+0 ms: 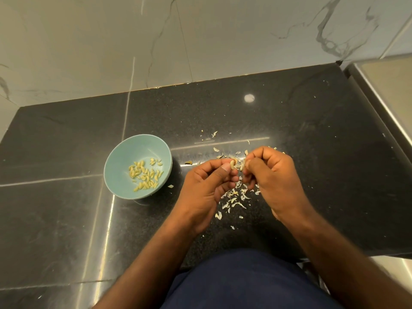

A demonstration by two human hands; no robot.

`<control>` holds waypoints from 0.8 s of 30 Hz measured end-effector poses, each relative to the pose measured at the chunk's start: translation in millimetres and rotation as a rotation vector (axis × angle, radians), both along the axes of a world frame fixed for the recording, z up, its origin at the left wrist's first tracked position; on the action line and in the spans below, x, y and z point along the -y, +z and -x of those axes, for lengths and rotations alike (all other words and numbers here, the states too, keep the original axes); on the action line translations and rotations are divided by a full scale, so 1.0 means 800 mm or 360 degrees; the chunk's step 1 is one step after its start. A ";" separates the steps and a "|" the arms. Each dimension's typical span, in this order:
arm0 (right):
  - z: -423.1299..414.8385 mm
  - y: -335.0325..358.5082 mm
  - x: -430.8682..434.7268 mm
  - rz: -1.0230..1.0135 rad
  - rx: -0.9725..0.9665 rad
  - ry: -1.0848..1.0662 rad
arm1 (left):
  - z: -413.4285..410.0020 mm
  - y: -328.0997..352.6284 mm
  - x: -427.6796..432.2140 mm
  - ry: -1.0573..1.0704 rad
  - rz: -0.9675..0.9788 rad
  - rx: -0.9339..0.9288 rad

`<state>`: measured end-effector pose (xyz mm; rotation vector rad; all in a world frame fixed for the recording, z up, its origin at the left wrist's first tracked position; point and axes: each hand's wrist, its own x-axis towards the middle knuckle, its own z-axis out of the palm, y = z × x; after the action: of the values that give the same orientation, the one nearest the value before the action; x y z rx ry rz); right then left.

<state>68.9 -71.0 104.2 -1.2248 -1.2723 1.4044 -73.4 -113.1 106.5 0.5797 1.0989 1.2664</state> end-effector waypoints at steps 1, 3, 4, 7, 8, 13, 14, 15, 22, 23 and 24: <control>-0.001 0.002 0.000 -0.0006 -0.0010 0.0017 | 0.001 0.002 -0.001 -0.0002 0.0050 0.0123; -0.001 0.004 0.001 -0.0022 -0.0052 0.0031 | 0.001 0.004 -0.004 -0.0004 0.0121 0.0265; -0.001 0.004 0.003 -0.0032 -0.0049 0.0023 | 0.001 0.004 -0.004 0.0000 0.0148 0.0300; -0.005 0.001 0.000 -0.0158 0.0206 0.0011 | 0.004 0.003 -0.007 0.0021 0.0222 0.0392; -0.007 -0.002 -0.002 -0.0184 0.0328 0.0050 | 0.006 0.003 -0.008 0.0024 0.0233 0.0419; -0.010 -0.004 -0.002 -0.0273 0.0531 0.0081 | 0.007 0.003 -0.009 0.0038 0.0235 0.0368; -0.010 -0.002 -0.001 -0.0361 0.0531 -0.0001 | 0.007 0.002 -0.009 0.0038 0.0243 0.0366; -0.011 -0.002 -0.001 -0.0422 0.0542 -0.0059 | 0.007 0.001 -0.008 0.0039 0.0256 0.0365; -0.010 0.002 -0.002 -0.0205 0.0361 0.0312 | 0.007 -0.005 -0.005 0.0005 0.0207 0.0193; -0.008 0.001 0.000 -0.0213 0.0327 0.0323 | 0.008 -0.007 -0.004 0.0001 0.0186 0.0112; -0.006 0.000 0.001 -0.0239 0.0318 0.0309 | 0.009 -0.008 -0.003 -0.0011 0.0165 0.0017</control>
<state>74.0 -71.8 104.2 -1.1867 -1.6416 1.3181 -80.6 -110.4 100.0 0.4973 1.1456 1.1980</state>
